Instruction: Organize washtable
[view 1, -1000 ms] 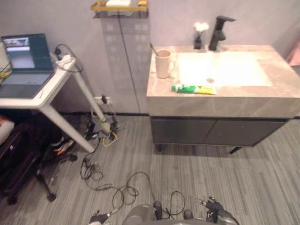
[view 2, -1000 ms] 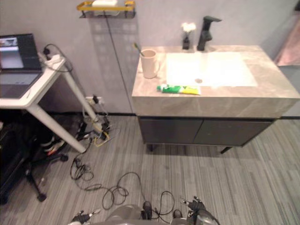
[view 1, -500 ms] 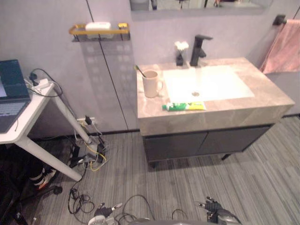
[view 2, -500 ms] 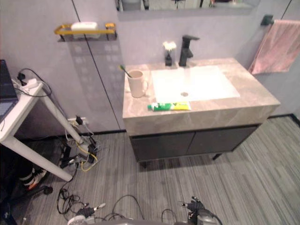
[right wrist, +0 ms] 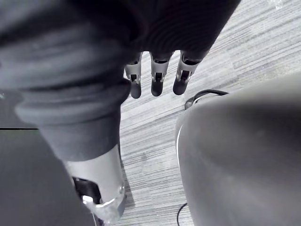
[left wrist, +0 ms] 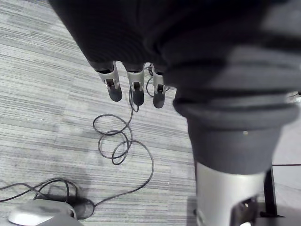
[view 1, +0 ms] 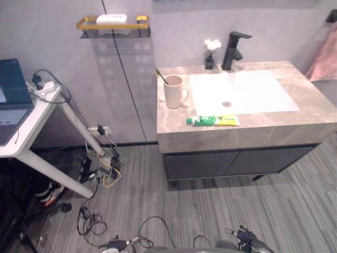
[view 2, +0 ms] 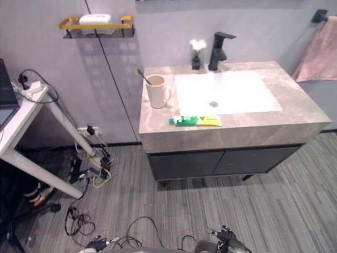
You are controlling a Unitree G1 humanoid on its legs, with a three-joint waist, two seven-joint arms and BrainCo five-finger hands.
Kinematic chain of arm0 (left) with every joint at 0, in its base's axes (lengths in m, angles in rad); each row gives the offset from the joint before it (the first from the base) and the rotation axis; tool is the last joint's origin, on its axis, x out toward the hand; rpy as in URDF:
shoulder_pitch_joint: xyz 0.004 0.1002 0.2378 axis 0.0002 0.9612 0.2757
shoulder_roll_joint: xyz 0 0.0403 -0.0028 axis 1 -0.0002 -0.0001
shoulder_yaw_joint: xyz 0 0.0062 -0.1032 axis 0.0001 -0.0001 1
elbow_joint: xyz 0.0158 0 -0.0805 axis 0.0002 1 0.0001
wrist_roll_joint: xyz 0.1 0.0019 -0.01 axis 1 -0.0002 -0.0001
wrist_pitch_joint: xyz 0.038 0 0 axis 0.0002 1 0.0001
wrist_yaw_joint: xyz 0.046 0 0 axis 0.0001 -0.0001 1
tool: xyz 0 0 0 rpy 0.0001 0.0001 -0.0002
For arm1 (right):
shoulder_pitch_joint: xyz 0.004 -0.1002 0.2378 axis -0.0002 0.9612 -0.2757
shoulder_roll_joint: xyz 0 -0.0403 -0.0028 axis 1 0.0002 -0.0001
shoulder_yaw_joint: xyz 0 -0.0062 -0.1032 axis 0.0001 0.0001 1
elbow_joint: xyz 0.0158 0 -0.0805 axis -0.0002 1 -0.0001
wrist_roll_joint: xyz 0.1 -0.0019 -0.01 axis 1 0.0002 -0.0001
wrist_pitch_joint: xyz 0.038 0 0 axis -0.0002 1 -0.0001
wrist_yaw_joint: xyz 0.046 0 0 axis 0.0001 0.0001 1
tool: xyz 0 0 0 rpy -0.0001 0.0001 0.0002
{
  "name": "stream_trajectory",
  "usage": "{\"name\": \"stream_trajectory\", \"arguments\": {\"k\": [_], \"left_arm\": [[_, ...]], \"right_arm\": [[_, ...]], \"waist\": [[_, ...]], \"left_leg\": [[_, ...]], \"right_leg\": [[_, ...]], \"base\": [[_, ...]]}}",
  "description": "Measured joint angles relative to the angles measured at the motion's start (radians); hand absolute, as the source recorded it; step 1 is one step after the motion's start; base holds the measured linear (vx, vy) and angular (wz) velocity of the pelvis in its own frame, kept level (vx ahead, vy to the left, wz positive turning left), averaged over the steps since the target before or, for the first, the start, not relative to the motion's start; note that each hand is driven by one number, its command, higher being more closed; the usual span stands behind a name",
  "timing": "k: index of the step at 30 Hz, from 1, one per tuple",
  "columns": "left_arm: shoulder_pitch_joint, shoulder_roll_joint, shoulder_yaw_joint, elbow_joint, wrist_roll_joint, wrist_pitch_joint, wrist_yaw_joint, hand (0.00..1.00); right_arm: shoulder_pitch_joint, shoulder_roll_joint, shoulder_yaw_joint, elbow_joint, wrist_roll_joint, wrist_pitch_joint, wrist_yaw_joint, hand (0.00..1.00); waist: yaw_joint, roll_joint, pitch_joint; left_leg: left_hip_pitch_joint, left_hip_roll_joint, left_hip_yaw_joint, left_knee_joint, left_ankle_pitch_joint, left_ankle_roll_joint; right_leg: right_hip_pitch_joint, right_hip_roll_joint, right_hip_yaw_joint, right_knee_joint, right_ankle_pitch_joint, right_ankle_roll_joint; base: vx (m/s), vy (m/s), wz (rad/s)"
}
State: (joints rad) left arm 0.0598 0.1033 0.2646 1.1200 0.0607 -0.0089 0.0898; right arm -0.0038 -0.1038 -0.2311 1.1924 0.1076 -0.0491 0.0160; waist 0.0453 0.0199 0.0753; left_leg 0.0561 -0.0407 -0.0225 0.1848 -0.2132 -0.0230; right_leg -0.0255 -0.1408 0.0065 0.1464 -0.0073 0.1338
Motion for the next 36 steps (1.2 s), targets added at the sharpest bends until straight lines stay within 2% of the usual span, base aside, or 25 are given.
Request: {"name": "stream_trajectory", "arguments": {"k": [2,5,8,9,12,14,19,21,22,23,27,32,36], "left_arm": [[-0.005,0.000,0.002,0.000,-0.004,0.000,0.002,0.00],[-0.032,-0.003,0.001,0.000,-0.008,0.000,0.002,0.00],[-0.042,-0.014,0.001,-0.003,-0.008,-0.001,0.001,0.00],[-0.041,-0.017,0.001,-0.003,-0.008,-0.001,0.001,0.00],[-0.041,-0.017,0.002,-0.003,-0.008,0.000,0.002,0.00],[-0.039,-0.018,0.000,-0.002,-0.007,0.002,0.001,0.00],[-0.039,-0.006,0.000,0.004,-0.002,0.002,0.001,0.00],[-0.040,-0.004,-0.002,0.015,0.000,0.001,0.001,0.00],[-0.042,-0.001,-0.023,0.021,0.000,0.001,0.001,0.00],[-0.043,0.000,-0.035,0.025,0.000,0.001,0.001,0.00],[-0.051,0.006,-0.038,0.038,-0.001,0.000,0.001,0.00],[-0.064,0.008,-0.025,0.037,-0.013,-0.009,0.003,0.00],[-0.064,-0.006,0.021,-0.001,-0.058,-0.026,0.010,0.00]], "right_arm": [[-0.007,0.003,0.022,-0.002,0.000,-0.006,0.000,0.00],[0.006,0.001,0.022,-0.010,0.001,-0.013,-0.002,0.00],[0.027,-0.009,0.021,-0.009,0.002,-0.013,-0.018,0.00],[0.032,-0.014,0.021,-0.009,0.002,-0.013,-0.017,0.00],[0.066,-0.008,0.019,-0.006,0.004,-0.012,-0.017,0.00],[0.093,-0.008,-0.007,-0.002,0.006,-0.012,-0.017,0.00],[0.126,0.002,-0.073,0.021,0.010,-0.009,-0.021,0.00],[0.128,0.004,-0.096,0.036,0.010,-0.009,-0.022,0.00],[0.130,0.004,-0.117,0.042,0.009,-0.006,-0.022,0.00],[0.133,0.006,-0.134,0.046,0.009,-0.006,-0.022,0.00],[0.124,0.013,-0.160,0.067,0.008,-0.004,-0.022,0.00],[0.110,0.019,-0.203,0.099,0.004,0.000,-0.022,0.00],[0.110,0.021,-0.224,0.120,0.004,0.000,-0.033,0.00]], "waist": [[0.000,-0.010,-0.004],[-0.008,-0.010,-0.004],[-0.007,-0.005,-0.006],[-0.008,-0.004,-0.006],[-0.022,-0.018,-0.014],[-0.035,-0.015,-0.020],[-0.035,-0.017,-0.084],[-0.036,-0.018,-0.092],[-0.035,-0.009,-0.101],[-0.035,-0.013,-0.105],[-0.034,-0.021,-0.110],[-0.034,-0.027,-0.112],[-0.035,-0.036,-0.117]], "left_leg": [[-0.026,0.054,-0.010,0.037,-0.027,-0.042],[-0.045,0.112,-0.055,0.078,-0.050,-0.077],[-0.046,0.165,-0.013,0.076,-0.052,-0.080],[-0.056,0.171,0.002,0.076,-0.052,-0.080],[-0.089,0.163,0.042,0.089,-0.065,-0.066],[-0.095,0.163,0.060,0.061,-0.036,-0.063],[-0.086,0.125,0.064,-0.108,0.075,-0.066],[-0.068,0.113,0.061,-0.153,0.099,-0.067],[-0.058,0.107,0.058,-0.172,0.110,-0.067],[-0.057,0.099,0.059,-0.184,0.122,-0.076],[-0.040,0.089,0.068,-0.188,0.124,-0.081],[-0.037,0.083,0.080,-0.184,0.123,-0.079],[-0.053,0.057,0.081,-0.178,0.118,-0.065]], "right_leg": [[0.039,0.047,-0.036,-0.068,0.002,-0.001],[0.067,0.099,-0.077,-0.097,0.002,-0.002],[0.078,0.131,-0.091,-0.097,0.006,-0.008],[0.078,0.132,-0.091,-0.098,0.002,-0.021],[0.073,0.101,-0.133,-0.100,-0.036,-0.078],[0.069,0.084,-0.161,-0.100,-0.040,-0.077],[0.018,0.052,-0.170,-0.117,-0.044,-0.052],[0.019,0.044,-0.172,-0.123,-0.040,-0.050],[0.024,0.038,-0.174,-0.127,-0.038,-0.045],[0.024,0.032,-0.172,-0.132,-0.036,-0.042],[0.025,0.023,-0.152,-0.133,-0.021,-0.032],[0.028,0.019,-0.138,-0.162,0.045,-0.041],[0.020,0.002,-0.144,-0.175,0.048,-0.043]], "base": [[0.11,-0.348,0.09],[0.01,-0.276,0.37],[-0.05,-0.169,0.18],[-0.13,-0.103,0.06],[-0.13,-0.020,0.28],[-0.07,0.018,0.48],[0.01,0.026,0.15],[0.10,0.034,0.08],[0.13,0.067,0.08],[0.12,0.059,0.07],[0.13,0.080,-0.02],[0.04,0.071,-0.11],[-0.03,0.053,-0.04]]}}
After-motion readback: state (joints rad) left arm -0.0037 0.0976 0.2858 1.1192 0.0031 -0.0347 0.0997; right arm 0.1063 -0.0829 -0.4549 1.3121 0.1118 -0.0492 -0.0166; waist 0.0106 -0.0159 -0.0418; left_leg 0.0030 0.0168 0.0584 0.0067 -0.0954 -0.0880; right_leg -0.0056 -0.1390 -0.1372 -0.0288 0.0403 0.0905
